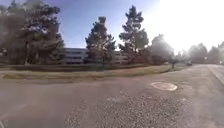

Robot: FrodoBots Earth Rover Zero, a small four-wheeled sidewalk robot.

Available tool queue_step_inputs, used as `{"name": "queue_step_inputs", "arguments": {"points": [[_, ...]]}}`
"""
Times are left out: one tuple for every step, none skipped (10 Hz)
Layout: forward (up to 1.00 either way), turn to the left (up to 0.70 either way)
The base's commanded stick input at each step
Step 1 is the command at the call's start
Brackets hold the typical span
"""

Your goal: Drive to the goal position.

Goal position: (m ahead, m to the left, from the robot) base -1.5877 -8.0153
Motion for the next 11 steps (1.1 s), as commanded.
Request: {"name": "queue_step_inputs", "arguments": {"points": [[0.7, -0.14], [0.7, -0.14], [0.6, -0.19], [0.45, -0.27], [0.0, 0.0], [0.0, -0.26], [0.0, -0.59], [0.0, -0.7], [0.0, -0.7], [0.0, -0.7], [0.0, -0.7]]}}
